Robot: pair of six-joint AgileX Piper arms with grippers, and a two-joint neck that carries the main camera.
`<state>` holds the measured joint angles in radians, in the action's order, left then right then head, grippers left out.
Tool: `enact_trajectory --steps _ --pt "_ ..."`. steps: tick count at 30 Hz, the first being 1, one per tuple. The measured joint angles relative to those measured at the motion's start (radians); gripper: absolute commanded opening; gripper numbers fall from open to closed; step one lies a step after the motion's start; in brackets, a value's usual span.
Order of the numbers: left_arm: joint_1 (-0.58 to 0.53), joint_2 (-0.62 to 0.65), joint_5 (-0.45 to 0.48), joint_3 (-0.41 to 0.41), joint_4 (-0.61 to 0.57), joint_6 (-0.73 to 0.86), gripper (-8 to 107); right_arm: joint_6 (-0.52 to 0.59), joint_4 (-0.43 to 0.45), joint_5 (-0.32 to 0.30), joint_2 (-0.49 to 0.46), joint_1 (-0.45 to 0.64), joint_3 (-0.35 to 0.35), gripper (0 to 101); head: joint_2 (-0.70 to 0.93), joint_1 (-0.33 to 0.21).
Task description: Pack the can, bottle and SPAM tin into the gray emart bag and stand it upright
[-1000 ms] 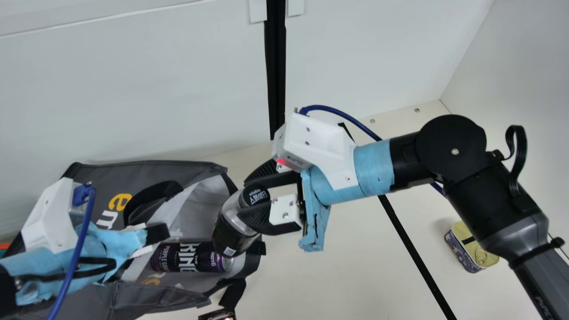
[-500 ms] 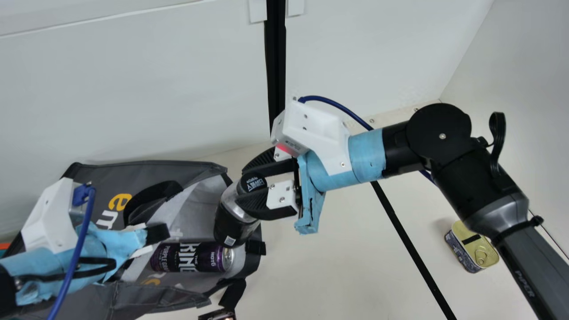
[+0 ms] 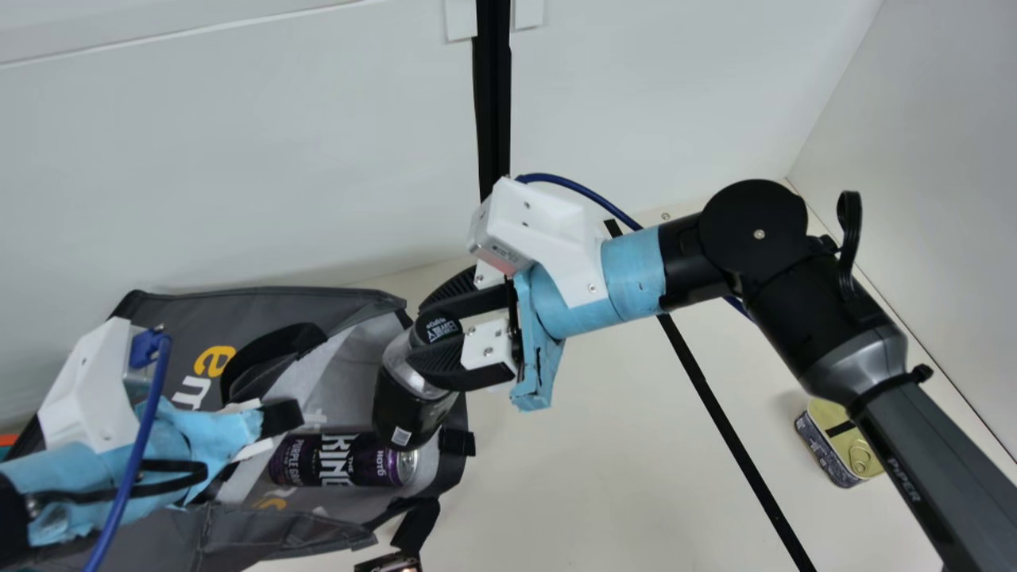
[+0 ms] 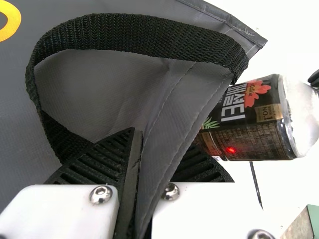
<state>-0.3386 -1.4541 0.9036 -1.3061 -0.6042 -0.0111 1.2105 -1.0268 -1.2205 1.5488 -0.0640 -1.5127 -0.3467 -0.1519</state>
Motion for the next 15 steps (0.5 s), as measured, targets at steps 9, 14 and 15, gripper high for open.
enact_trajectory --steps 9,14,15 --pt "0.0 0.0 0.0 0.0 0.0 0.0 -8 -0.025 -0.007 0.025 0.035 -0.043 -0.012 0 0.0 0.0" --pt "0.0 0.0 0.0 0.0 0.0 0.0 -8 -0.041 -0.004 0.07 0.05 -0.091 -0.002 0 0.0 0.0" --pt "0.0 0.0 0.0 0.0 0.0 0.0 -8 -0.045 -0.006 0.079 0.054 -0.102 0.0 0 -0.002 0.0"
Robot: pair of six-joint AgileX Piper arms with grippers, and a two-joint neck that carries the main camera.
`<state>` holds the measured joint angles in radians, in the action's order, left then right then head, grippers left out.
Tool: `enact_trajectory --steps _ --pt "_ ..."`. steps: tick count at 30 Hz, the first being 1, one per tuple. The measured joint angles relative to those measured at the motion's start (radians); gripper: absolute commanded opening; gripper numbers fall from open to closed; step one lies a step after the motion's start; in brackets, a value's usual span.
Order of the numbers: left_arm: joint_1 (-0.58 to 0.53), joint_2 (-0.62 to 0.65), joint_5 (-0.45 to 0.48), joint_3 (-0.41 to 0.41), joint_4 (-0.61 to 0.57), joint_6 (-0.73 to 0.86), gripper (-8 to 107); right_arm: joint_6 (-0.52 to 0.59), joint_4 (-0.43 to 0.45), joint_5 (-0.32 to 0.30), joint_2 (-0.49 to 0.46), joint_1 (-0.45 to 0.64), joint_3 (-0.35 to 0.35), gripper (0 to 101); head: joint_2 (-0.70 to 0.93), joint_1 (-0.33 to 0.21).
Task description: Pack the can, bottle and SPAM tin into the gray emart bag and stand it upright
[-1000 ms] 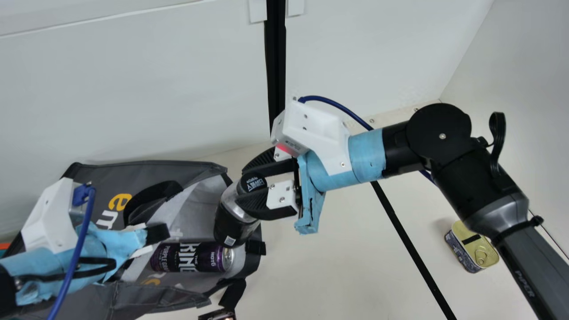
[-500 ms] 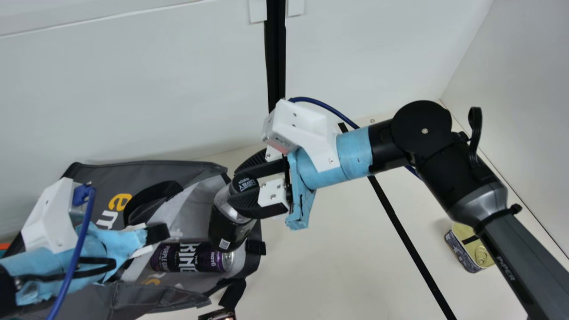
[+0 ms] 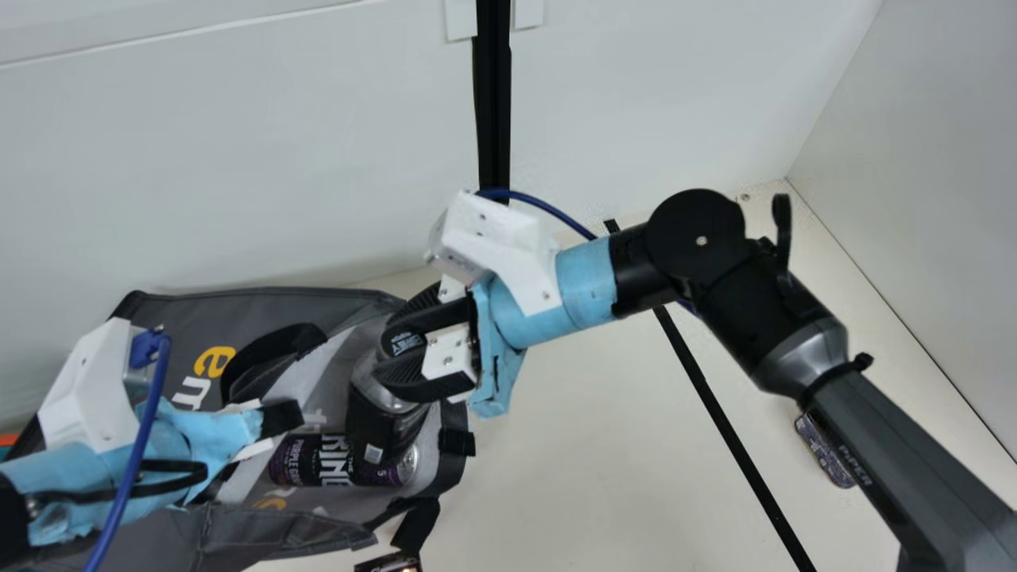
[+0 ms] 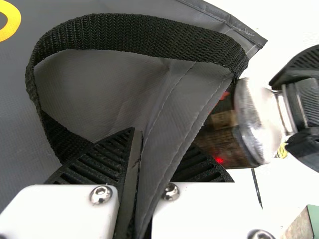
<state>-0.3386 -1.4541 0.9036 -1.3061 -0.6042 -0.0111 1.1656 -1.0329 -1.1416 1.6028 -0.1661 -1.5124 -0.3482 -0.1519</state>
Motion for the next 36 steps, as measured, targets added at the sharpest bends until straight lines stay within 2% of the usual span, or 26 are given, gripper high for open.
enact_trajectory --steps 15,22,29,36 --pt "0.0 0.0 0.0 0.0 0.0 0.0 -8 -0.024 0.002 0.114 0.079 -0.136 0.0 0 0.0 0.0" --pt "0.0 0.0 0.0 0.0 0.004 0.0 -8 -0.029 0.011 0.133 0.131 -0.178 -0.006 0 0.002 0.0" --pt "0.0 0.0 0.0 0.0 0.027 0.0 -8 -0.036 0.039 0.181 0.184 -0.213 -0.026 0 0.0 0.0" --pt "0.0 0.0 0.0 0.0 0.016 0.0 -8 -0.063 0.043 0.191 0.229 -0.245 -0.054 0 0.0 0.0"
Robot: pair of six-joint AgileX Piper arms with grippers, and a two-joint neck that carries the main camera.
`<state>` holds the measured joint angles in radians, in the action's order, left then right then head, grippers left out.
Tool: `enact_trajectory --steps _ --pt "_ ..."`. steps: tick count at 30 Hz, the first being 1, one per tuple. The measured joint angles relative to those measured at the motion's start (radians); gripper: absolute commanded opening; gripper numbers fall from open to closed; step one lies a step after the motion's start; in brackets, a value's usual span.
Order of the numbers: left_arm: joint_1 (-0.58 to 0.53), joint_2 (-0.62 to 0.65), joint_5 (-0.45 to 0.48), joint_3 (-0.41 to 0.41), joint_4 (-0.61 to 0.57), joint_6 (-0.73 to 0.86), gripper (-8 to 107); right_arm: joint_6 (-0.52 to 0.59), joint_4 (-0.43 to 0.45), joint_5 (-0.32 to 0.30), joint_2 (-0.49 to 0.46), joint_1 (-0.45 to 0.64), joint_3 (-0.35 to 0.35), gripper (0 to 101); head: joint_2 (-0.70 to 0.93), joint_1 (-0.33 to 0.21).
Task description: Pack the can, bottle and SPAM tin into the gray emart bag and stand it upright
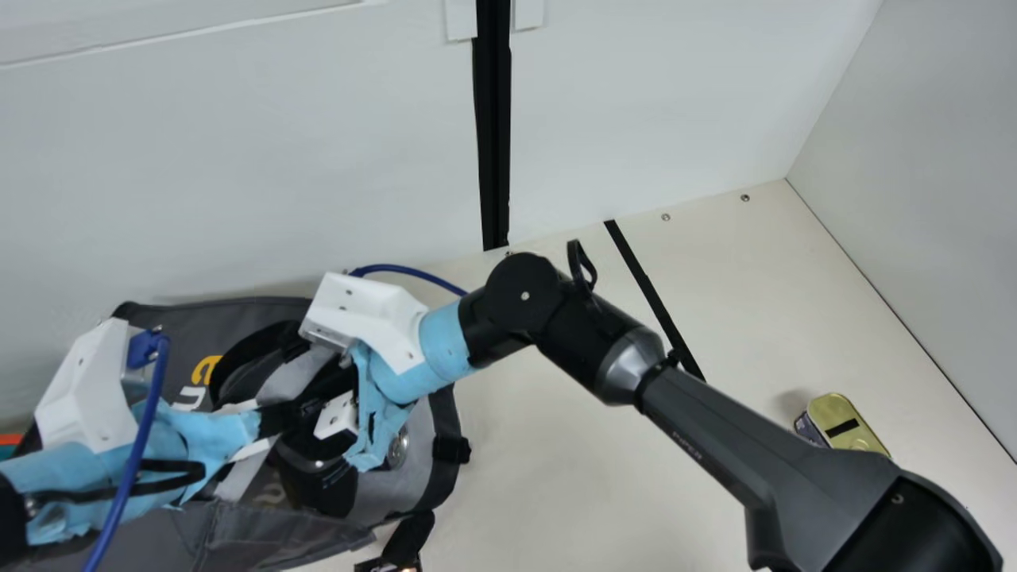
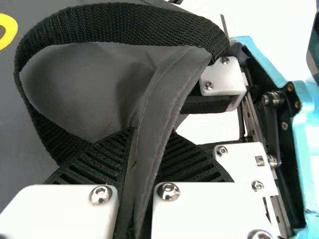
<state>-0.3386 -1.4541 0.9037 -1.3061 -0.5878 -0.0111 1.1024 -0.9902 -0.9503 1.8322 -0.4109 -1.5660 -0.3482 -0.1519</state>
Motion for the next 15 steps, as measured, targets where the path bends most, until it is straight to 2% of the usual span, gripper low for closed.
enact_trajectory --steps 2,15 --pt "0.0 0.0 0.0 0.0 0.0 0.0 -8 -0.007 0.008 0.007 0.007 -0.006 -0.006 0 0.002 0.0" --pt "0.0 0.0 0.002 0.0 -0.003 0.0 -8 -0.01 0.018 0.006 0.005 -0.01 -0.007 43 0.0 0.0"
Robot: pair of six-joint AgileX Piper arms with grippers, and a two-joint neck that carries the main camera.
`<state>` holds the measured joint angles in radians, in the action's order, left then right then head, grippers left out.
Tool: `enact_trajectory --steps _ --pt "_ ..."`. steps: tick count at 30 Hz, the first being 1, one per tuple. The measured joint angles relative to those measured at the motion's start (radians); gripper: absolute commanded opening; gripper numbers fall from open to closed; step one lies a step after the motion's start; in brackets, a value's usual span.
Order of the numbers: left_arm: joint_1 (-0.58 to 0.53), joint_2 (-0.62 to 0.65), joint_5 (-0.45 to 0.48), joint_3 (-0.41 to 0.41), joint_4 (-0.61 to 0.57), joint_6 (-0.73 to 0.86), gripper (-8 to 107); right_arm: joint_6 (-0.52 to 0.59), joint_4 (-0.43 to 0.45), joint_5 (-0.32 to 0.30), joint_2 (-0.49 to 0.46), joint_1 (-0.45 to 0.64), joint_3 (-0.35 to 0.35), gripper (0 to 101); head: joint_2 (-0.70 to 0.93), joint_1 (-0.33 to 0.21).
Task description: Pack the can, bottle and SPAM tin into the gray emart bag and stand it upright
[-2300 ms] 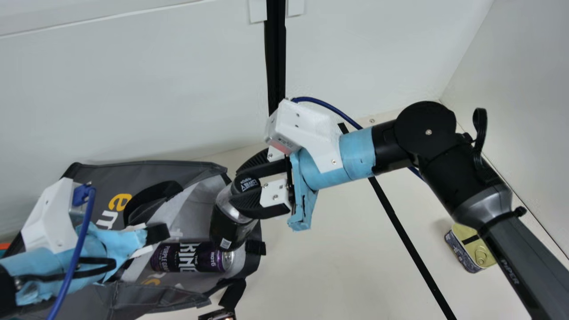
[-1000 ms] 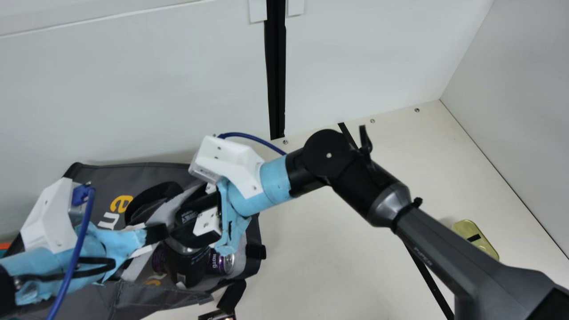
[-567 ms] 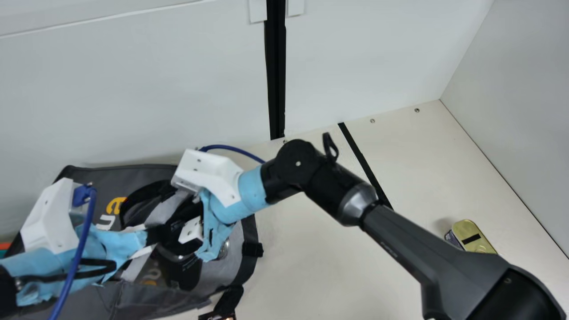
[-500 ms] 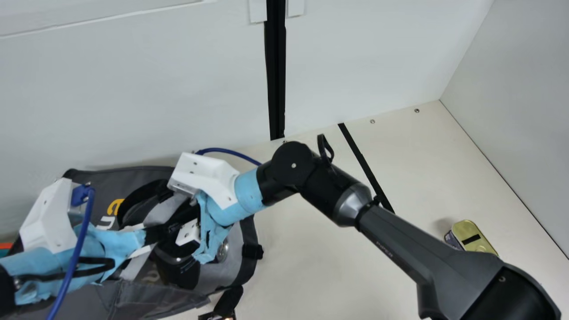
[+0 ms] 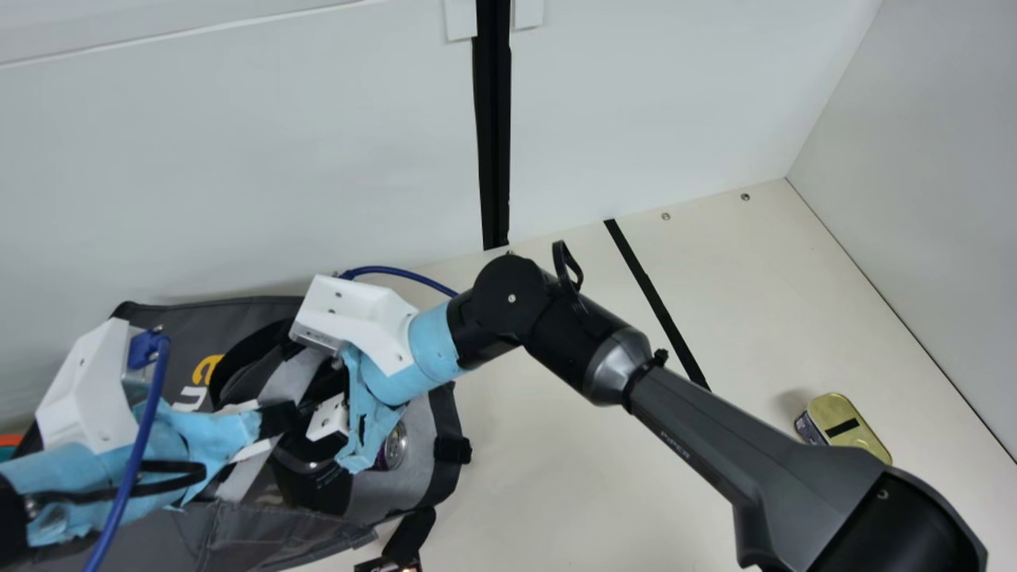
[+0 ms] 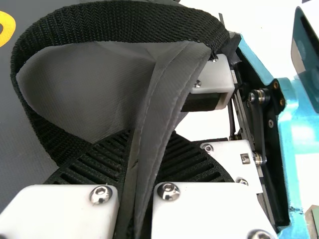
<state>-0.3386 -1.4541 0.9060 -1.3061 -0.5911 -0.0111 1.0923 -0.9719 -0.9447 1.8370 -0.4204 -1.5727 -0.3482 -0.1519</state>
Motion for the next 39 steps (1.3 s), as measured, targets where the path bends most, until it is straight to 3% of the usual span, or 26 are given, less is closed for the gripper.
enact_trajectory --steps 16,39 --pt "0.0 0.0 0.0 0.0 0.0 0.0 -8 0.041 -0.008 -0.042 -0.046 0.037 0.049 95 0.0 0.0" --pt "0.0 0.0 0.0 0.0 0.0 0.0 -8 0.108 -0.027 -0.158 -0.176 0.151 0.115 95 0.0 0.0"
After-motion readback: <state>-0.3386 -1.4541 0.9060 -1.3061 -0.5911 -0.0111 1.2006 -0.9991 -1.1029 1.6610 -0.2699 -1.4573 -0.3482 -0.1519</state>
